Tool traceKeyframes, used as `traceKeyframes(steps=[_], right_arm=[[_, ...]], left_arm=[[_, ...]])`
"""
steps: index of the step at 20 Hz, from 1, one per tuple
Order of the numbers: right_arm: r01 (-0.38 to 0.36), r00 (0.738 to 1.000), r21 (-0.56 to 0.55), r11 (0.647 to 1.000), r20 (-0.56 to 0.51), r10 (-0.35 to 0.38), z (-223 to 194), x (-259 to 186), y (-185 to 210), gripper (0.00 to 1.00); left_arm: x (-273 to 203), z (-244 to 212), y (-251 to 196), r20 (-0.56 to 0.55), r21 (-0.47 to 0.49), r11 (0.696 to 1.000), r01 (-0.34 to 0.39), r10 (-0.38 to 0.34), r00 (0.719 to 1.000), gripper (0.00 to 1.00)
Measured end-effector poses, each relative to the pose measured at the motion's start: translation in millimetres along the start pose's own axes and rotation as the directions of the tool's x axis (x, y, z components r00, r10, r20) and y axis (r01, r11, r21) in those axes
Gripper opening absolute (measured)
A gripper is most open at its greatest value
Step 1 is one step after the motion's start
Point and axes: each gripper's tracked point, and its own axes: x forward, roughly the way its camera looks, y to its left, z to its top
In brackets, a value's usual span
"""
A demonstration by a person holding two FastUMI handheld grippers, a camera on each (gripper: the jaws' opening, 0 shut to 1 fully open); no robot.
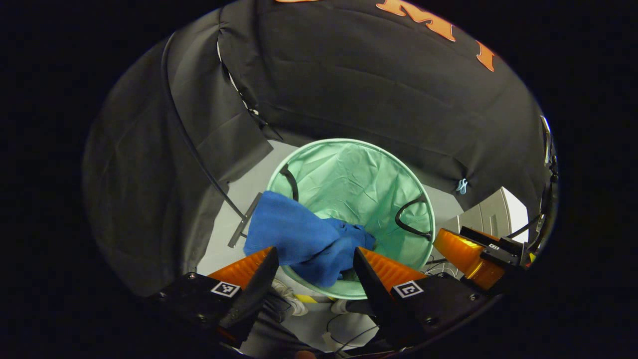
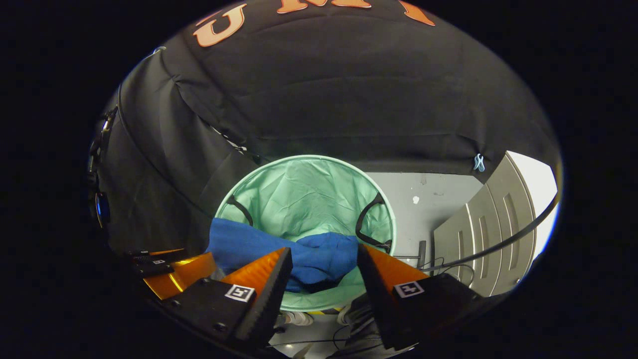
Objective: Grasp the clothes on the hanger with both hands and then place them into the laundry hamper below.
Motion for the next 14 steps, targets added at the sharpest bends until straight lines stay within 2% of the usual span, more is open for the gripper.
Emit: traceKeyframes(steps=[1,9,14], right_arm=[[-0.003,1.000,0.002,1.000,0.006,0.003,5,-3,2,1.00],[0.002,0.987,-0.026,1.000,0.159,0.002,40,-60,9,0.99],[0.010,0.974,-0.004,1.000,0.226,-0.009,55,-94,-6,0.99]], left_arm=[[-4,3,-3,0.013,0.003,1.000,0.006,-0.006,1.000,0.97],[-71,45,-32,0.178,0.020,0.996,0.088,-0.091,0.980,0.96],[-110,71,-27,0.288,-0.015,0.994,0.105,-0.096,0.953,0.96]])
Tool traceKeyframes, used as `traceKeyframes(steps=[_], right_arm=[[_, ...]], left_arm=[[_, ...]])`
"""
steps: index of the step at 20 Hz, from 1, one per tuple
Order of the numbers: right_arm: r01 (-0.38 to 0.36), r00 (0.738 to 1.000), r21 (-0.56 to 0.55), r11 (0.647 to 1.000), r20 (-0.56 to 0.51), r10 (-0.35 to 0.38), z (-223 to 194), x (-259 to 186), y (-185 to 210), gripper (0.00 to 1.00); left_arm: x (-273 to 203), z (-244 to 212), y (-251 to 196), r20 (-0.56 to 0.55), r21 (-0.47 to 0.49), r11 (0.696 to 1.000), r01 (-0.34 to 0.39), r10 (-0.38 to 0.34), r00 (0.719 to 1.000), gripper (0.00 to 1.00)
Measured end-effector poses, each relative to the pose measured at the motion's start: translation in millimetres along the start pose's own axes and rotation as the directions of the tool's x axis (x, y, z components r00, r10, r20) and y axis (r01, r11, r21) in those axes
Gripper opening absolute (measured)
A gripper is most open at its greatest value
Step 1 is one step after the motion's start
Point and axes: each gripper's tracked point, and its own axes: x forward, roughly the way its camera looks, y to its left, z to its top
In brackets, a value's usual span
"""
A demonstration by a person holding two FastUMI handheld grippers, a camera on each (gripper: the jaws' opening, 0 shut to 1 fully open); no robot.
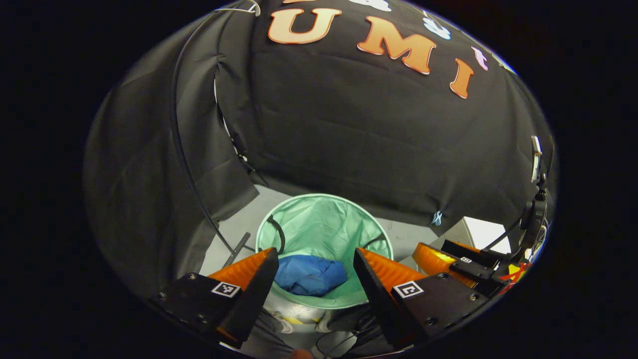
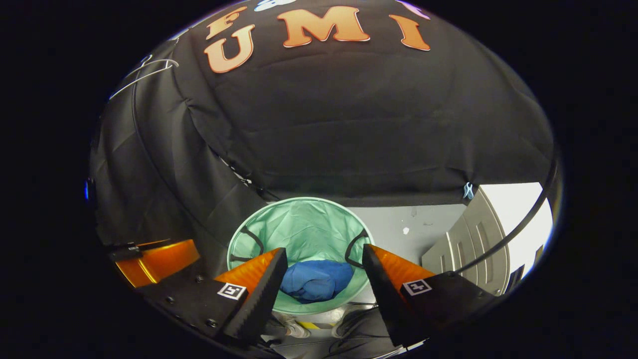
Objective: Grasp the clothes on the hanger with both hands and then place them into the laundry hamper below.
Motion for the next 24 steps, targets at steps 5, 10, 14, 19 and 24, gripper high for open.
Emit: traceKeyframes(steps=[5,10,14,19,24], right_arm=[[0.005,0.995,0.031,1.000,0.100,-0.008,39,-29,-13,0.99],[0.015,0.979,0.001,1.000,0.201,-0.015,71,-66,-17,0.98],[0.019,0.950,0.003,1.000,0.312,-0.019,106,-104,-18,0.98],[0.017,0.883,0.004,1.000,0.469,-0.016,152,-154,-10,0.98],[0.040,0.833,-0.048,0.998,0.554,-0.006,177,-195,-10,0.98]], left_arm=[[-27,27,6,0.083,-0.031,0.999,-0.015,0.017,0.996,0.96],[-48,54,9,0.178,-0.022,0.998,-0.059,0.062,0.982,0.96],[-70,81,10,0.263,0.008,0.997,-0.073,0.068,0.962,0.96],[-131,136,12,0.481,0.007,0.996,-0.086,0.072,0.874,0.96],[-165,157,16,0.570,-0.040,0.998,-0.056,0.069,0.819,0.94]])
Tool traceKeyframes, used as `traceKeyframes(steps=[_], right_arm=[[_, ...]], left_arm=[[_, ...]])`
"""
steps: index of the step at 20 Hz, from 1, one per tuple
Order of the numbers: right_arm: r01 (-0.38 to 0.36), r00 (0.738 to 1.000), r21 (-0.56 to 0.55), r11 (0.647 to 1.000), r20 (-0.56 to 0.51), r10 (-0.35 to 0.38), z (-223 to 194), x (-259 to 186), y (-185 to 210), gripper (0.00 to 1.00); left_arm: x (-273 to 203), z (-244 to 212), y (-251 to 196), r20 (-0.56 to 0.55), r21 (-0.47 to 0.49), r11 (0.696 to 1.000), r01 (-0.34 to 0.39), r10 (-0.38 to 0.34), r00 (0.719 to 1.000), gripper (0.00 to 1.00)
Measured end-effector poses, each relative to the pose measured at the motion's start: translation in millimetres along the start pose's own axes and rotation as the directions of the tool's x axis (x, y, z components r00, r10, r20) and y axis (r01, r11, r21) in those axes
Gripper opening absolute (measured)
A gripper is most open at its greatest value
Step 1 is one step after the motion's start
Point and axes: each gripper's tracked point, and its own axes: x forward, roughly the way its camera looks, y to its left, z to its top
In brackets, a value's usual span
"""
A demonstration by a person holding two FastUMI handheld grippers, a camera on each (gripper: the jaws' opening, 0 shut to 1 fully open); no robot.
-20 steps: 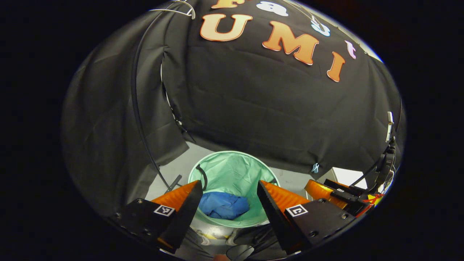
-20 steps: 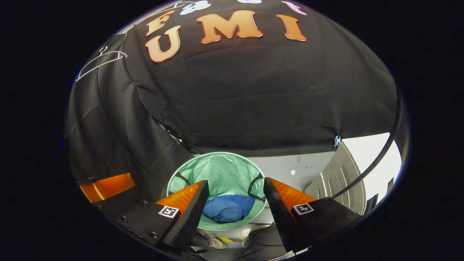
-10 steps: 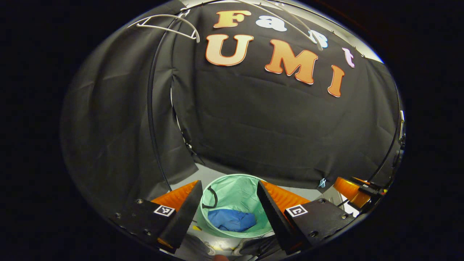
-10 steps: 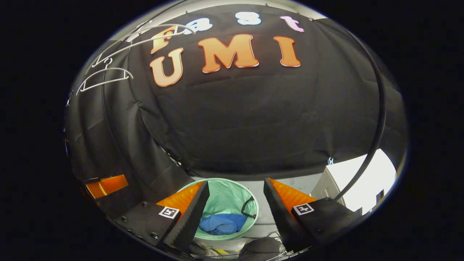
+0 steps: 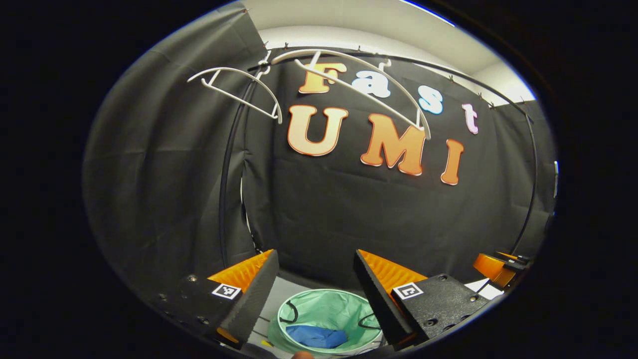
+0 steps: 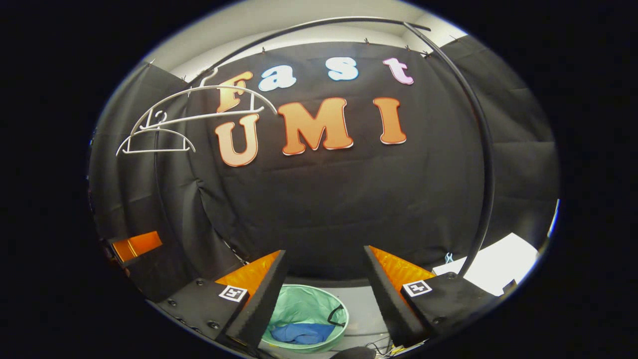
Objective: Grasp the clothes on the hanger with both hands and then place them into the laundry hamper below.
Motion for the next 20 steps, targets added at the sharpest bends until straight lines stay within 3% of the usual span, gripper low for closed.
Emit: traceKeyframes(steps=[1,6,20], right_arm=[[-0.008,1.000,-0.014,1.000,0.022,0.009,10,-2,1,0.89],[0.026,0.996,-0.048,0.998,0.085,-0.022,37,-11,-8,0.89],[0.031,0.996,-0.032,0.999,0.079,-0.028,32,-14,-10,0.89]], left_arm=[[-2,7,4,0.018,0.006,1.000,-0.010,0.010,1.000,0.96],[-4,16,14,0.055,0.029,0.999,-0.041,0.039,0.998,0.96],[3,1,25,0.012,-0.007,0.999,-0.051,0.051,0.999,0.94]])
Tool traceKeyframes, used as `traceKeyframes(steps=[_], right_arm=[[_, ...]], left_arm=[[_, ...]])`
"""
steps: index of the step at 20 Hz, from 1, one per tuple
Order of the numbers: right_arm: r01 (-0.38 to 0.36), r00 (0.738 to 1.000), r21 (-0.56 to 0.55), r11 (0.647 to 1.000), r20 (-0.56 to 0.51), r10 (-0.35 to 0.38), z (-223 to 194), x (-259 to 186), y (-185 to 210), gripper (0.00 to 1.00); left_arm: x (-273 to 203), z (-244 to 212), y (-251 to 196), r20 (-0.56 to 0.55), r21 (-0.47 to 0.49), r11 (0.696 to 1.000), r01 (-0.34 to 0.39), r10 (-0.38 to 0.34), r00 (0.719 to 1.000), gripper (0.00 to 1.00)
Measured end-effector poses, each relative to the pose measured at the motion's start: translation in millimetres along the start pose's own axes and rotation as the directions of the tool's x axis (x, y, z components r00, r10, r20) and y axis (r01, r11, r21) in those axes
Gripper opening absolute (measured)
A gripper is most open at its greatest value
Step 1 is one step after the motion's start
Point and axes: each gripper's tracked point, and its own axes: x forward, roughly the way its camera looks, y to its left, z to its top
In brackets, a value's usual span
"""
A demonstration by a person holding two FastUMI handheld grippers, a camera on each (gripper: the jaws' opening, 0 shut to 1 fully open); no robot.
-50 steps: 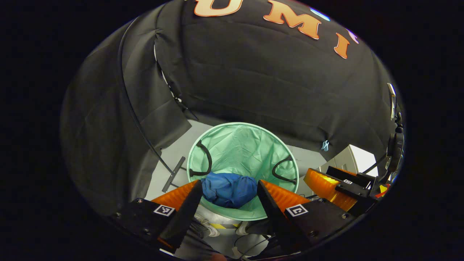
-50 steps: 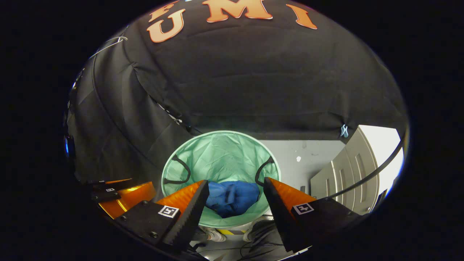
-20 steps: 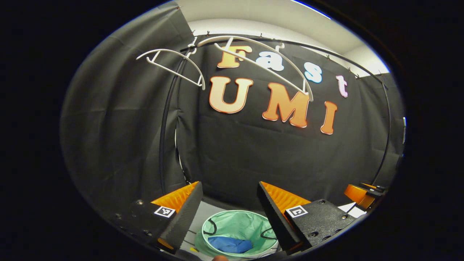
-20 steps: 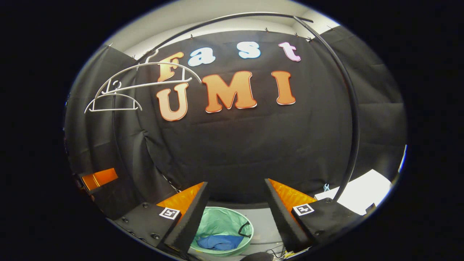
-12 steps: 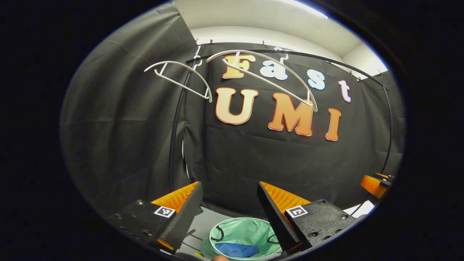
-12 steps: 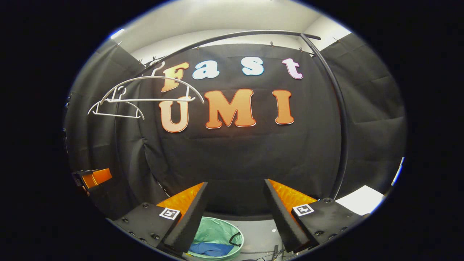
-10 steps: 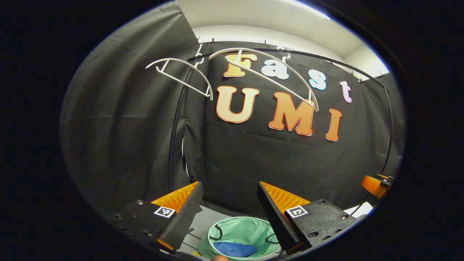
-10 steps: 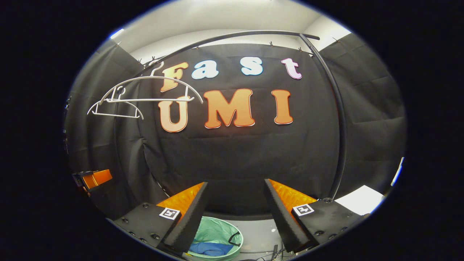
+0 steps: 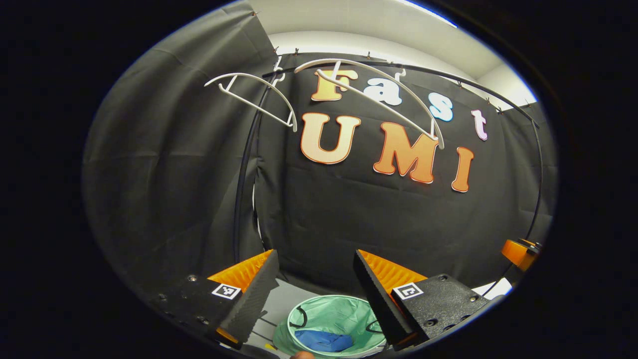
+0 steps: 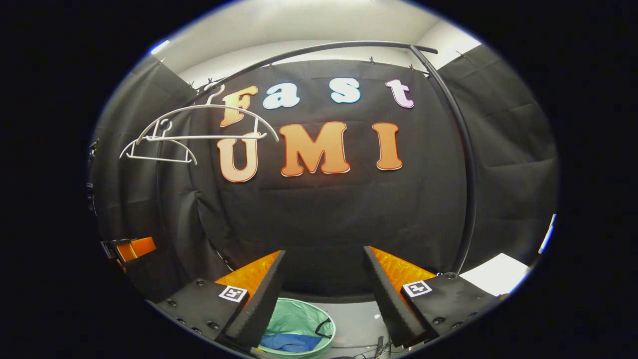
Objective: Grasp the clothes on the hanger with both hands and then place them into the laundry hamper below.
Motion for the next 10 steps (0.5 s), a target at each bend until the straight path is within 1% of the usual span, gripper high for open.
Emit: traceKeyframes(steps=[1,2,3,4,5,7,9,10], right_arm=[[-0.002,1.000,0.003,1.000,-0.004,0.002,-1.7,1.1,0.5,0.89],[-0.002,1.000,0.006,1.000,-0.009,0.002,-3.4,1.5,0.8,0.89],[-0.002,1.000,0.009,1.000,-0.012,0.002,-4.6,3.0,0.3,0.89],[-0.001,1.000,0.011,1.000,-0.015,0.001,-6.2,3.4,-0.6,0.93],[0.001,1.000,0.014,1.000,-0.017,0.000,-6.3,3.7,-0.7,0.98],[0.002,1.000,0.020,1.000,-0.016,-0.002,-6.1,3.1,-2.3,0.98],[0.006,1.000,0.022,1.000,-0.016,-0.005,-6.8,3.2,-4.8,0.98],[0.007,1.000,0.022,1.000,-0.018,-0.007,-7.2,2.6,-6.1,0.98]], left_arm=[[0.5,-1.3,-0.4,-0.002,-0.007,1.000,0.002,-0.002,1.000,0.93],[0.9,-2.9,-1.0,-0.006,-0.010,1.000,0.005,-0.005,1.000,0.96],[1.1,-4.2,-1.6,-0.011,-0.012,1.000,0.006,-0.006,1.000,0.96],[1.9,-5.1,-1.8,-0.013,-0.014,1.000,0.007,-0.007,1.000,0.94],[2.3,-5.5,-1.8,-0.015,-0.016,1.000,0.008,-0.008,1.000,0.94],[3.7,-6.7,-1.8,-0.020,-0.019,1.000,0.009,-0.009,1.000,0.99],[3.8,-8.5,-2.3,-0.026,-0.022,1.000,0.009,-0.009,1.000,0.99],[3.6,-9.7,-3.7,-0.028,-0.024,1.000,0.010,-0.011,1.000,0.96]])
